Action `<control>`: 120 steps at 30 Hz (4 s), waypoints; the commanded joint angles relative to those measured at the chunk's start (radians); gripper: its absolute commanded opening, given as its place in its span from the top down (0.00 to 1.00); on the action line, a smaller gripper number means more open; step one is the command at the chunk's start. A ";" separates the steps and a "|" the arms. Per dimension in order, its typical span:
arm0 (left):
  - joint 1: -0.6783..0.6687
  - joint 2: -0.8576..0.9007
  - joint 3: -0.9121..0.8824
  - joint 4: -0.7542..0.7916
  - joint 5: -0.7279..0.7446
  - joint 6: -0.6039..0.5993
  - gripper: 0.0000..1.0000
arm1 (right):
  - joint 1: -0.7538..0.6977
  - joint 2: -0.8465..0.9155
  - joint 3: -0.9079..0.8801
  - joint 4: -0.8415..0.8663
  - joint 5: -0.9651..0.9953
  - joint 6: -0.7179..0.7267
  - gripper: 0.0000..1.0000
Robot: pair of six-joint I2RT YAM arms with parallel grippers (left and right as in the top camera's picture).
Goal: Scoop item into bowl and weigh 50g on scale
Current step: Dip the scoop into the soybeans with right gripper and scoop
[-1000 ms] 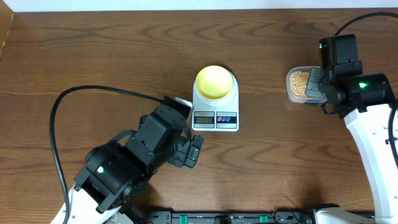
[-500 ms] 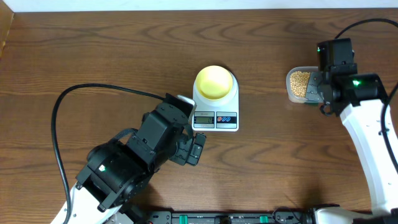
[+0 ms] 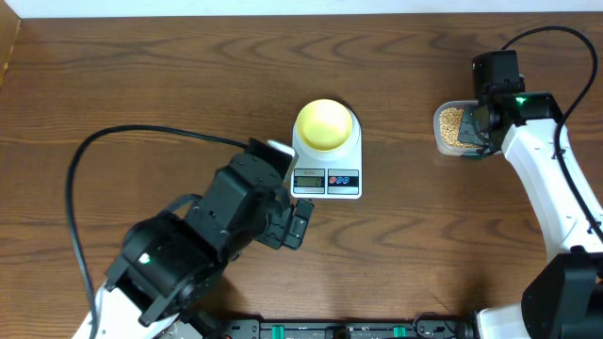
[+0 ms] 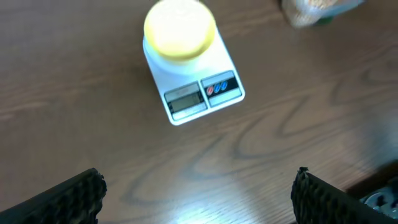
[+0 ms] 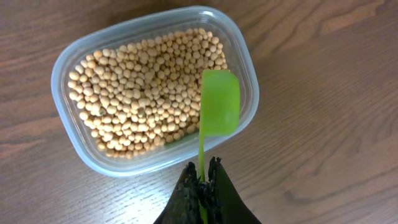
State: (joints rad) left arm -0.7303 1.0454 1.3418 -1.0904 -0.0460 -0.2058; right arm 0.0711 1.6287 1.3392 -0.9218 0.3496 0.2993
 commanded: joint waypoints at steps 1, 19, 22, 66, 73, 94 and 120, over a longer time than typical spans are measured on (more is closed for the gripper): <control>-0.001 -0.004 0.058 -0.008 0.012 0.014 0.02 | -0.007 0.000 -0.005 0.016 0.019 -0.022 0.99; 0.000 -0.017 0.059 -0.008 0.012 0.013 0.02 | -0.029 0.129 -0.006 0.068 0.003 -0.027 0.99; 0.000 -0.017 0.059 -0.008 0.012 0.013 0.02 | -0.029 0.148 -0.006 0.074 0.003 -0.027 0.99; 0.000 -0.014 0.058 -0.008 0.012 0.013 0.02 | -0.356 0.158 -0.008 0.007 -0.799 -0.151 0.99; 0.000 -0.014 0.058 -0.008 0.011 0.013 0.02 | -0.412 0.183 -0.041 0.073 -0.871 -0.163 0.99; 0.000 -0.014 0.058 -0.008 0.012 0.013 0.02 | -0.562 0.283 -0.065 0.119 -1.290 -0.302 0.99; 0.000 -0.014 0.058 -0.008 0.011 0.013 0.02 | -0.640 0.283 -0.073 0.092 -1.628 -0.309 0.99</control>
State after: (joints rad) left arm -0.7303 1.0378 1.3838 -1.0962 -0.0322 -0.2058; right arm -0.5671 1.9076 1.2709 -0.8280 -1.1614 0.0135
